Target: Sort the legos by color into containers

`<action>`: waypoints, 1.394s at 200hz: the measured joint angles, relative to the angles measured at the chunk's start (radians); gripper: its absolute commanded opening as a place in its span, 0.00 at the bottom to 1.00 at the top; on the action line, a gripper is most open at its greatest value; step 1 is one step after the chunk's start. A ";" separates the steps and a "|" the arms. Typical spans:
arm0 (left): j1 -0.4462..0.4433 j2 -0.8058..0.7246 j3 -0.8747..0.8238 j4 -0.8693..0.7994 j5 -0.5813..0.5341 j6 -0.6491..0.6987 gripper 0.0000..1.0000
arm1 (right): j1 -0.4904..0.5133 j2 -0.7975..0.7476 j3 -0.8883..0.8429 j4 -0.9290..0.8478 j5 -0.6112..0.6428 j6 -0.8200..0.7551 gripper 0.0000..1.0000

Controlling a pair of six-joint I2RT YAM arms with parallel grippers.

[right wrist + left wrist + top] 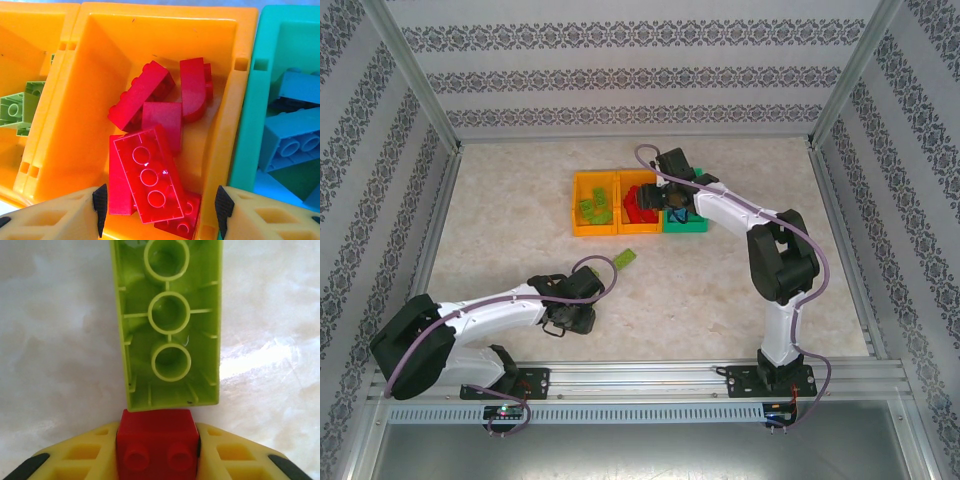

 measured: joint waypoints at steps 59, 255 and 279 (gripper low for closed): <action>-0.011 -0.043 0.064 -0.087 -0.060 -0.071 0.32 | 0.000 -0.088 -0.093 0.026 -0.013 0.002 0.62; 0.291 0.852 1.427 -0.130 0.051 0.328 0.34 | 0.219 -0.484 -0.794 0.279 -0.022 0.146 0.72; 0.319 0.988 1.615 -0.172 0.072 0.332 0.38 | 0.222 -0.484 -0.806 0.308 -0.023 0.166 0.72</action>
